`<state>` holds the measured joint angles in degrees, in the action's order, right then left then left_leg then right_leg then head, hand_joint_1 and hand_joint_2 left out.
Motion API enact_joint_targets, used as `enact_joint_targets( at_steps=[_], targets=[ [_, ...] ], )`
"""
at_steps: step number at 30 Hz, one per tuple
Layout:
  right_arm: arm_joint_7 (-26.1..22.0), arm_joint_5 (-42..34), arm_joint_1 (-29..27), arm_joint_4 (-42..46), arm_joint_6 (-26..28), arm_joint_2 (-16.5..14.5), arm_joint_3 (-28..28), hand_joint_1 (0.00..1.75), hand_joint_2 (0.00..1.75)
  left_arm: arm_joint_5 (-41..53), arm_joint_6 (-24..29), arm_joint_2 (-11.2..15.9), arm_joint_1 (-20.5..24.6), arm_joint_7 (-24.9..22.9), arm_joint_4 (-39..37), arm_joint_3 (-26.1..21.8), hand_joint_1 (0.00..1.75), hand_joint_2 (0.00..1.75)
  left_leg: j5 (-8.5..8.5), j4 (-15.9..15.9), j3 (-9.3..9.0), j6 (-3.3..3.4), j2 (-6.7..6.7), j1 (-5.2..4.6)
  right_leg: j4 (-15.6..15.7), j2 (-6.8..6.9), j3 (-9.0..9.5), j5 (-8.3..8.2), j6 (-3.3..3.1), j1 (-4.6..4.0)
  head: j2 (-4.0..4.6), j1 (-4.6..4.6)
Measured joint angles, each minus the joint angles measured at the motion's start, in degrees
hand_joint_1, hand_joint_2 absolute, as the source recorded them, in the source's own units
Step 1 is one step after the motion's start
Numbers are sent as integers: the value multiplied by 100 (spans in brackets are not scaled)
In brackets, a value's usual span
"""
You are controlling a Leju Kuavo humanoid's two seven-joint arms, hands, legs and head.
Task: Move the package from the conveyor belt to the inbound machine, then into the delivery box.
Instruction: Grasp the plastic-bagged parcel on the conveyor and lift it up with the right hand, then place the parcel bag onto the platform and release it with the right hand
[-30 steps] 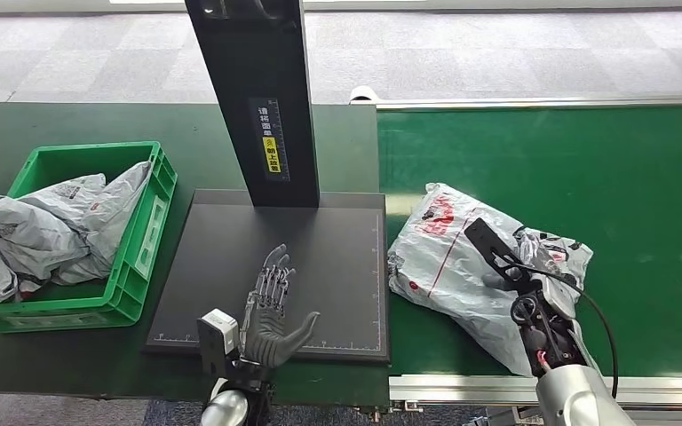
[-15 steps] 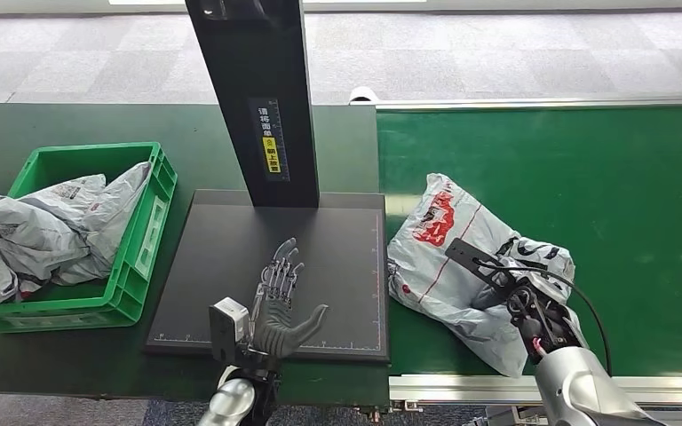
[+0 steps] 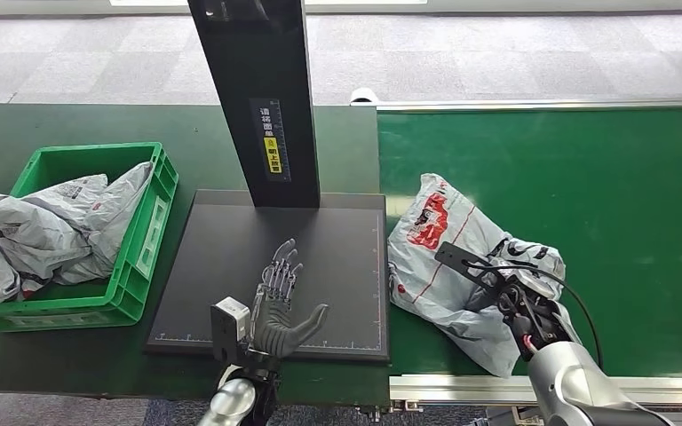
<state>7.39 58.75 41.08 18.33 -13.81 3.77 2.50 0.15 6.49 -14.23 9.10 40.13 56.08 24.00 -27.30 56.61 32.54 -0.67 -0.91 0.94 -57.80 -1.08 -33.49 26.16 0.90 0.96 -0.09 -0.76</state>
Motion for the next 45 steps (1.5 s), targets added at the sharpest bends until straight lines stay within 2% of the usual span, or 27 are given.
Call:
enact_joint_targets(
  at_steps=[2, 3, 5, 9, 12, 14, 16, 18, 19, 22, 26, 33, 39, 45],
  targets=[
    [0, -4, 2, -5, 28, -11, 2, 137, 175, -1, 6, 0, 0, 0, 0, 0, 0, 175, 0, 0, -2, 0, 0, 0, 0, 0, 3, 0, 0, 0, 0, 0],
    [3, -17, 1, -8, 94, -19, 2, 175, 175, -2, 27, 1, -1, 0, 0, 0, 0, 175, 0, 0, -3, 0, 0, 0, 0, 0, 5, 0, 0, 0, 0, 1],
    [28, -89, 1, -9, 396, -44, -3, 175, 175, -7, 111, 3, -5, 0, 2, -3, 0, 175, 0, 0, -3, 0, -1, 0, 0, 1, 8, 0, 0, 0, 0, 1],
    [25, -361, -1, 22, 1382, -150, -98, 175, 175, -15, 227, 18, -61, 0, 35, -13, 0, 175, 0, 0, -1, 0, -1, 0, 0, 1, 6, 0, 0, 0, 0, 1],
    [-227, -491, -4, 153, 1885, -226, -179, 175, 175, -15, 249, 26, -103, 0, 58, -15, 0, 175, 0, 0, 3, 0, -1, 0, -1, 0, 0, -1, 0, 0, 0, 1],
    [-564, -634, -15, 337, 2316, -257, -205, 175, 175, -18, 303, 35, -128, 0, 79, -17, 0, 175, 1, 0, 6, 0, -1, 0, -1, 0, -7, -1, 0, 0, 0, 1],
    [-1087, -986, -210, 887, 3048, -269, -221, 175, 175, -20, 350, 45, -175, 0, 137, -22, 0, 175, 1, 2, 11, 0, -11, 1, -1, 8, -14, 1, 1, -1, 0, 0],
    [-1406, -1382, -717, 2177, 3775, -234, -225, 175, 175, -4, 339, 56, -242, 0, 221, -46, 0, 175, 1, 3, 20, 0, -45, 2, -1, 36, -14, 10, 6, -1, 0, -1],
    [-1382, -1498, -1008, 2945, 3945, -200, -228, 175, 175, 11, 323, 64, -277, 0, 261, -66, 0, 175, 0, 3, 26, 0, -60, 2, -1, 50, -14, 16, 8, -1, 0, 0],
    [-1203, -1607, -1692, 4760, 3951, -98, -281, 175, 175, 45, 280, 96, -346, 0, 351, -125, 0, 175, -8, 2, 37, 0, -59, 1, -1, 53, -20, 24, 8, -1, 0, 0],
    [-1404, -1680, -2190, 5953, 4017, -48, -349, 175, 175, 83, 245, 111, -368, 0, 426, -171, 0, 175, -16, 1, 36, 2, -39, 0, 0, 36, -25, 24, 9, 1, 0, 0],
    [-1548, -1730, -2505, 6724, 4127, -24, -421, 175, 175, 102, 222, 111, -402, 0, 485, -213, 0, 175, -13, 1, 28, 3, -38, 0, 0, 35, -19, 23, 8, 1, 0, 0],
    [-2239, -1947, -2830, 7324, 4866, -27, -443, 175, 175, 9, 176, 123, -439, 0, 603, -262, 0, 175, -15, 1, 31, 2, -38, 0, 0, 35, -21, 24, 9, 1, 0, 0],
    [-2291, -1967, -3019, 7708, 4922, -27, -444, 175, 175, -15, 144, 133, -442, 0, 672, -320, 0, 175, -16, 1, 30, 2, -36, 0, 0, 33, -20, 25, 9, 1, 0, 0]
  ],
)
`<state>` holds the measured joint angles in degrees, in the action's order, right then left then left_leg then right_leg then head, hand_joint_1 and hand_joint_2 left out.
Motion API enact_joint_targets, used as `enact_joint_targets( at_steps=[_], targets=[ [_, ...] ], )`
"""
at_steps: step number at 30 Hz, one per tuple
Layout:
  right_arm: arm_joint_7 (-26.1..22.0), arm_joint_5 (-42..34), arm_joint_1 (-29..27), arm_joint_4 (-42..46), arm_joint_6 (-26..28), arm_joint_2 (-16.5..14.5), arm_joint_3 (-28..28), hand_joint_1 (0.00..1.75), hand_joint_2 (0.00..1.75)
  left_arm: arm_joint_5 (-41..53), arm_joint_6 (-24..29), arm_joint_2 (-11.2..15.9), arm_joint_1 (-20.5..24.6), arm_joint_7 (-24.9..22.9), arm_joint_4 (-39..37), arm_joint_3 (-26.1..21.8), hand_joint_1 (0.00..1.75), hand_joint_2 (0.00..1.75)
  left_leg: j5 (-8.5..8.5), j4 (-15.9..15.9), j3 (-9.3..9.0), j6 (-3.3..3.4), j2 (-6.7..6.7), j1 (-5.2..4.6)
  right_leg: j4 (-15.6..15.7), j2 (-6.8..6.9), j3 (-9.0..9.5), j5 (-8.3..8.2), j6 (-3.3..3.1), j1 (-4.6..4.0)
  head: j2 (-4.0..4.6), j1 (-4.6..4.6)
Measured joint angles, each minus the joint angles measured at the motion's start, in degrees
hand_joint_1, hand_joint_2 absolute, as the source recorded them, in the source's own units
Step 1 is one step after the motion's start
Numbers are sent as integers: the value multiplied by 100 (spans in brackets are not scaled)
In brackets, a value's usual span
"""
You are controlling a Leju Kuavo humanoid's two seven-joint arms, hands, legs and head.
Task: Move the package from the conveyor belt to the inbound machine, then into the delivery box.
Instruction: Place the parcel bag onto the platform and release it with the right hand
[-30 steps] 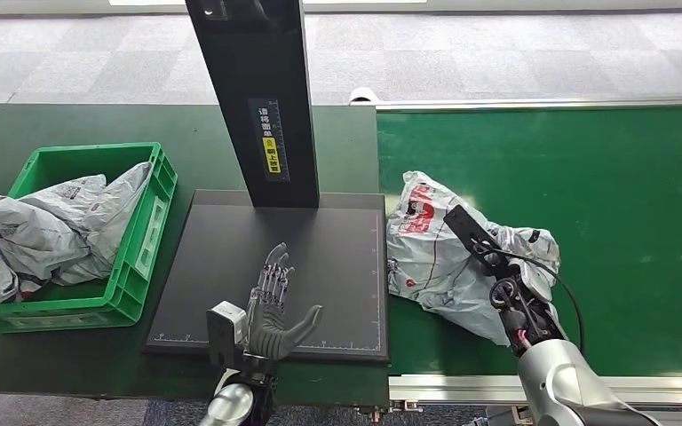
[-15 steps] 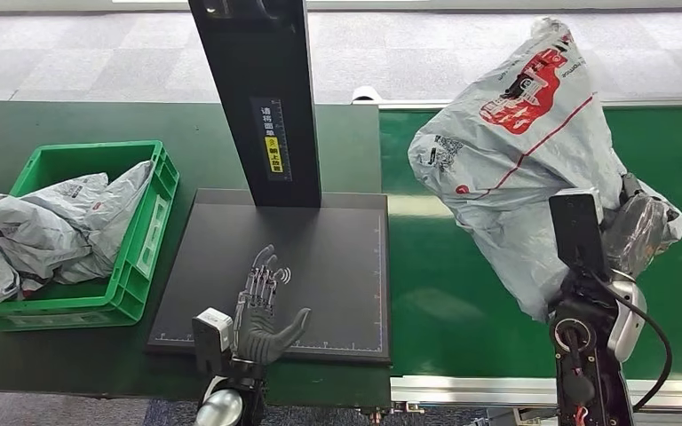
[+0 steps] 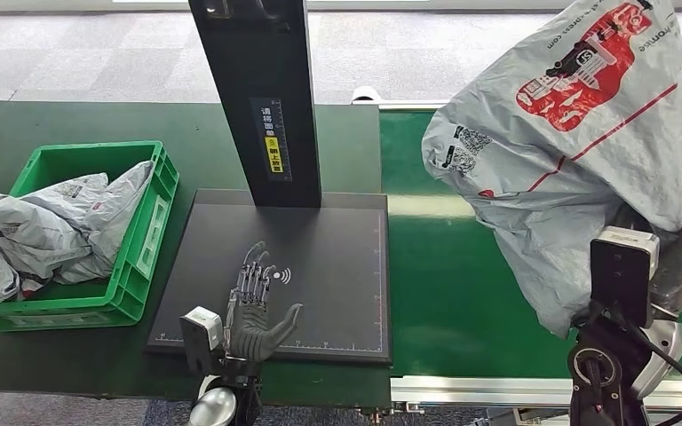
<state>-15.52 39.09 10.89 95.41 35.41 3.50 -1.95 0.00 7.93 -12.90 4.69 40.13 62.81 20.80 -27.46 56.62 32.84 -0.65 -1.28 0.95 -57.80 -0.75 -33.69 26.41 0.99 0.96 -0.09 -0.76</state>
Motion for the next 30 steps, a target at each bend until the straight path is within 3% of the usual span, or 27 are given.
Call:
enact_joint_targets(
  at_steps=[5, 7, 10, 13, 18, 22, 30],
  targets=[
    [-78, -89, -61, 136, 17, 0, 3, 175, 175, 36, 174, 19, -45, 0, 148, -31, 0, 175, 1, 0, -2, 1, 0, 0, 0, 0, 3, -1, 0, 0, 0, 0],
    [-55, -233, -82, 195, -238, 0, 39, 175, 175, 71, 390, 63, -103, 0, 441, -112, 0, 175, 1, -1, -1, 1, 3, 1, -1, -2, 5, -1, 0, -1, 0, 0],
    [93, -612, -37, 147, -1316, -11, 301, 175, 175, 158, 668, 182, -160, 1, 1042, -348, 0, 175, 0, -5, 3, -1, 16, 5, -3, -11, 5, -1, -1, -5, 0, -1],
    [197, -1115, 202, -375, -2563, -176, 901, 175, 175, 245, 968, 316, -170, 3, 1650, -620, 0, 175, 3, -7, 1, -6, 30, 15, -4, -17, 6, -3, -5, -16, 0, 1],
    [324, -1375, 886, -2121, -3682, -960, 2215, 175, 175, 695, 2165, 503, -236, 5, 2594, -1140, 0, 175, 12, -8, -9, -20, 41, 26, -17, -28, -1, -6, -18, -29, 0, 2],
    [452, -1446, 1098, -2937, -3676, -1453, 3120, 175, 175, 876, 2253, 568, -436, 7, 3339, -1784, 0, 175, 12, -8, -3, -23, 17, 28, -18, -11, -9, 8, -37, -32, 0, 1],
    [509, -1594, 1332, -3391, -3779, -1609, 3711, 175, 175, 968, 2226, 528, -520, 7, 3931, -2374, 0, 175, 9, -7, 3, -24, 18, 18, -13, -6, -6, 9, -37, -21, 0, 4]
  ],
)
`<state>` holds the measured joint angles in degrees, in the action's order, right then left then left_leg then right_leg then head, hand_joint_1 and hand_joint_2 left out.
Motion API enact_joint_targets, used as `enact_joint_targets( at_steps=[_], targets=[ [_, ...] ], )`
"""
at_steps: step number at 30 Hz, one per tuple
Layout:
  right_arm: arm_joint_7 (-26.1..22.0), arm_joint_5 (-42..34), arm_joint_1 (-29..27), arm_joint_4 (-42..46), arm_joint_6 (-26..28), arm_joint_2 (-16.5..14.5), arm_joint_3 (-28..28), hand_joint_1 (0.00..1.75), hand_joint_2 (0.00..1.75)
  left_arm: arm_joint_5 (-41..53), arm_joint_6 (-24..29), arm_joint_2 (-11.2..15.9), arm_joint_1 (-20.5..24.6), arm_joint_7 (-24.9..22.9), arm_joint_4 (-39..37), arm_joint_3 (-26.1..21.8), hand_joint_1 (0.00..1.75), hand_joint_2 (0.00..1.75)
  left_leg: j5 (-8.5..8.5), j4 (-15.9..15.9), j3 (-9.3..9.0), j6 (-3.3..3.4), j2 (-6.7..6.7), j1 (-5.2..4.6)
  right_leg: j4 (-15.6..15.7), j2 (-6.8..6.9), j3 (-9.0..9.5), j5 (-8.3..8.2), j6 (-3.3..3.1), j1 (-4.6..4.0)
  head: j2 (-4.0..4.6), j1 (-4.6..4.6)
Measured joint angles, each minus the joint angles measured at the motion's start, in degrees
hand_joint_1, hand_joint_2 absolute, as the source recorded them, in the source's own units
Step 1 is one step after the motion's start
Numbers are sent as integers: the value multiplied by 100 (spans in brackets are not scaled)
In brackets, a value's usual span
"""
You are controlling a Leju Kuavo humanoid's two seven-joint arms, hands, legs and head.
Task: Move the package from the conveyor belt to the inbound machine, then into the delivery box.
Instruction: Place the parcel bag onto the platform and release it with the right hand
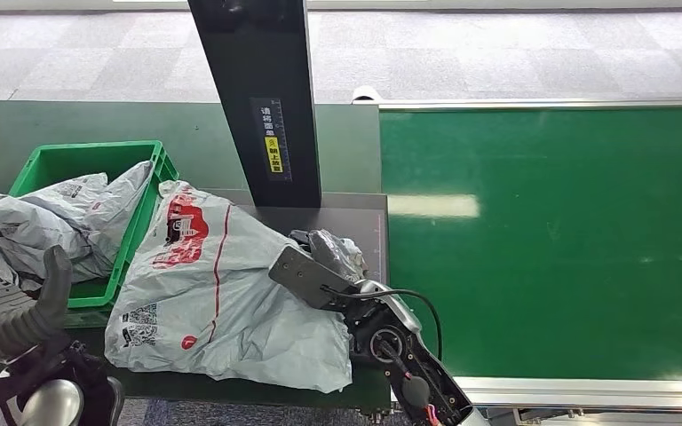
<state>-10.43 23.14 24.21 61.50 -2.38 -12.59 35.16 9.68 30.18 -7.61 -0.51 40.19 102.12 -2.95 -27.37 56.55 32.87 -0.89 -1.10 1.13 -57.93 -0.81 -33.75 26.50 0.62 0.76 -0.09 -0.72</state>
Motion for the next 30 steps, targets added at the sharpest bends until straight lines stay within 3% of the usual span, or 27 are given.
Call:
enact_joint_targets(
  at_steps=[6, 8, 10, 12, 21, 30],
  targets=[
    [0, -4, 62, -126, -21, -24, 106, 175, 175, -5, -2, -11, -24, 0, 103, -118, 0, 175, 0, 0, -3, 0, 3, 2, 0, 0, -1, -1, 0, -2, 0, -2],
    [0, -13, 86, -163, -45, -39, 123, 90, 175, -14, -8, -13, -23, 0, 105, -143, 0, 175, 0, 0, -4, 0, 4, 4, -1, -1, -2, -1, 0, -4, 0, -2],
    [8, -25, 115, -199, -61, -61, 135, 3, 87, -20, -11, -15, -22, 0, 105, -165, 0, 175, 0, 0, -4, 0, 5, 4, -1, -1, -2, 0, 0, -5, 0, -1],
    [51, -35, 144, -234, -56, -81, 142, 0, 0, -33, -14, -20, -26, 0, 105, -189, 0, 175, 0, 0, -4, 0, 6, 4, -1, -1, -2, 0, 0, -5, 0, -1],
    [-165, -139, 138, -142, 258, -61, 35, 0, 0, 124, -402, -99, -48, 0, 94, -233, 0, 175, 0, 2, -4, 0, 5, 3, 0, -1, -4, -1, 0, -3, 0, -1],
    [-429, -141, -128, 898, 518, 262, -698, 0, 0, 697, -716, -130, -70, -2, 1, -202, 0, 175, -3, 2, -5, -1, 8, 3, 0, -7, -6, -1, -1, -3, 0, -1]
  ],
)
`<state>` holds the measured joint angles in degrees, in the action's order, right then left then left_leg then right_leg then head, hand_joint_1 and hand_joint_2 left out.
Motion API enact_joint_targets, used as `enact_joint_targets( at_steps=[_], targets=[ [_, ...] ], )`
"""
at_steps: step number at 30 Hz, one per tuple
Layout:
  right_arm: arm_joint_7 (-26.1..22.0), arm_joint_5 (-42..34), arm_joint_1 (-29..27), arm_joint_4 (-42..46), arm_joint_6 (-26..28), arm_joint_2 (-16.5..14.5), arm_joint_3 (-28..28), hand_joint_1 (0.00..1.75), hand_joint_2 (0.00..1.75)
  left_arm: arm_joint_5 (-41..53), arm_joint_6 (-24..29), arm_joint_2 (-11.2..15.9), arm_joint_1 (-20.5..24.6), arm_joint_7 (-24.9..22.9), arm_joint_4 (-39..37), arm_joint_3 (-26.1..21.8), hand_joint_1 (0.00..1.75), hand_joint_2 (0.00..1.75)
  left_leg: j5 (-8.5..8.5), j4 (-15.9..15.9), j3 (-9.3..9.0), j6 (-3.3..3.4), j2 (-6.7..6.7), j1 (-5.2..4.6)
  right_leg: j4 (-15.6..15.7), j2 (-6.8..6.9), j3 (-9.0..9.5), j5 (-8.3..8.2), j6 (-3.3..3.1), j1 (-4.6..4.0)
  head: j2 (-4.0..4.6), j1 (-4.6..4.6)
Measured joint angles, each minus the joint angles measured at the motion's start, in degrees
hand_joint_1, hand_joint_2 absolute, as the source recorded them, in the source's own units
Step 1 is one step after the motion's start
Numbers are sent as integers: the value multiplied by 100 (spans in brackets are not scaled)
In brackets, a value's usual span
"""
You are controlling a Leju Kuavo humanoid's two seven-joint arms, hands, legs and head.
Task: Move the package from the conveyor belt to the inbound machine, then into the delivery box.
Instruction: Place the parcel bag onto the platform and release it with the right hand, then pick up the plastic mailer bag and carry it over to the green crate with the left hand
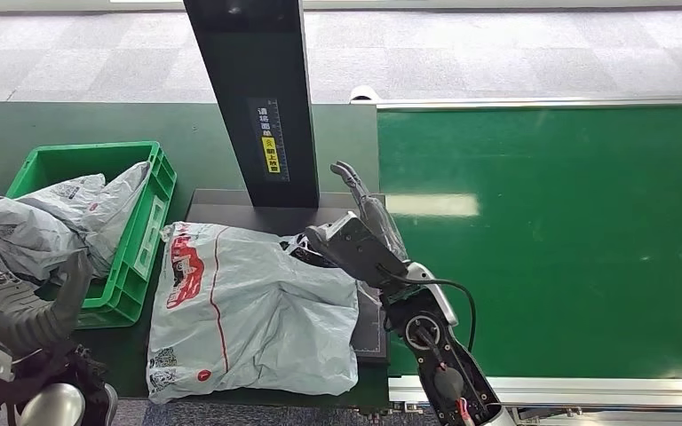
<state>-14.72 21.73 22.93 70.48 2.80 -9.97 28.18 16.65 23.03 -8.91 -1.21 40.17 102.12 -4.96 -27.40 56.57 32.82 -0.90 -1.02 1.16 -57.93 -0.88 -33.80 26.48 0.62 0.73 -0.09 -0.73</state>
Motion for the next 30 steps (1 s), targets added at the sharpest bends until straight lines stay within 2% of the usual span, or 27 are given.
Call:
enact_joint_targets(
  at_steps=[12, 14, 17, 19, 21, 23, 25, 27, 30],
  targets=[
    [-64, 37, -118, 329, 45, 113, -199, 0, 0, 81, -117, -9, -19, -47, -1, 8, 0, 175, 0, 0, -1, 0, 1, 0, 0, 0, 0, 0, 0, 0, 0, 1],
    [-194, 20, -162, 428, 201, 138, -286, 0, 0, 365, -458, 10, -48, -240, -3, 58, 0, 175, 0, 1, -1, 0, -2, -1, 1, 2, -1, 0, 0, 1, 0, 0],
    [-479, -136, -313, 819, 551, 212, -640, 0, 0, 1255, -1579, 95, -85, -902, -92, 289, 0, 175, 0, 2, -1, 1, -5, -4, 3, 3, -1, 0, 1, 5, 0, 0],
    [-707, -191, -483, 1229, 881, 247, -1010, 0, 87, 1900, -2411, 155, -69, -1399, -284, 511, 0, 175, -1, 2, -1, 2, -5, -8, 3, 3, -1, 0, 1, 9, 0, 0],
    [-1021, -120, -698, 1708, 1361, 257, -1389, 0, 175, 2420, -3009, 198, -18, -1774, -606, 736, 0, 175, -2, 2, -1, 3, -4, -11, 4, 3, -2, -1, 2, 13, 0, 0],
    [-1398, -21, -934, 2231, 1910, 258, -1721, 0, 175, 2780, -3382, 236, 69, -2007, -1042, 958, 0, 175, -5, 2, -1, 4, -3, -12, 4, 2, -3, -1, 2, 14, 0, -1],
    [-1698, 18, -1162, 2722, 2346, 257, -1964, 0, 175, 3035, -3531, 265, 174, -2143, -1516, 1173, 0, 175, -8, 2, -2, 4, -1, -12, 4, -1, -4, -1, 2, 14, 0, -2],
    [-1852, 5, -1352, 3105, 2541, 248, -2105, 0, 175, 3375, -3440, 275, 329, -2291, -2021, 1400, 0, 175, -10, 2, -2, 4, 1, -11, 3, -2, -4, 0, 2, 14, 0, -2],
    [-1940, 18, -1496, 3425, 2555, 212, -2155, 0, 175, 3773, -3147, 254, 600, -2465, -2765, 1759, 0, 175, -9, 1, -4, 4, 1, -11, 3, -3, 2, 0, 2, 13, 0, -2]
  ],
)
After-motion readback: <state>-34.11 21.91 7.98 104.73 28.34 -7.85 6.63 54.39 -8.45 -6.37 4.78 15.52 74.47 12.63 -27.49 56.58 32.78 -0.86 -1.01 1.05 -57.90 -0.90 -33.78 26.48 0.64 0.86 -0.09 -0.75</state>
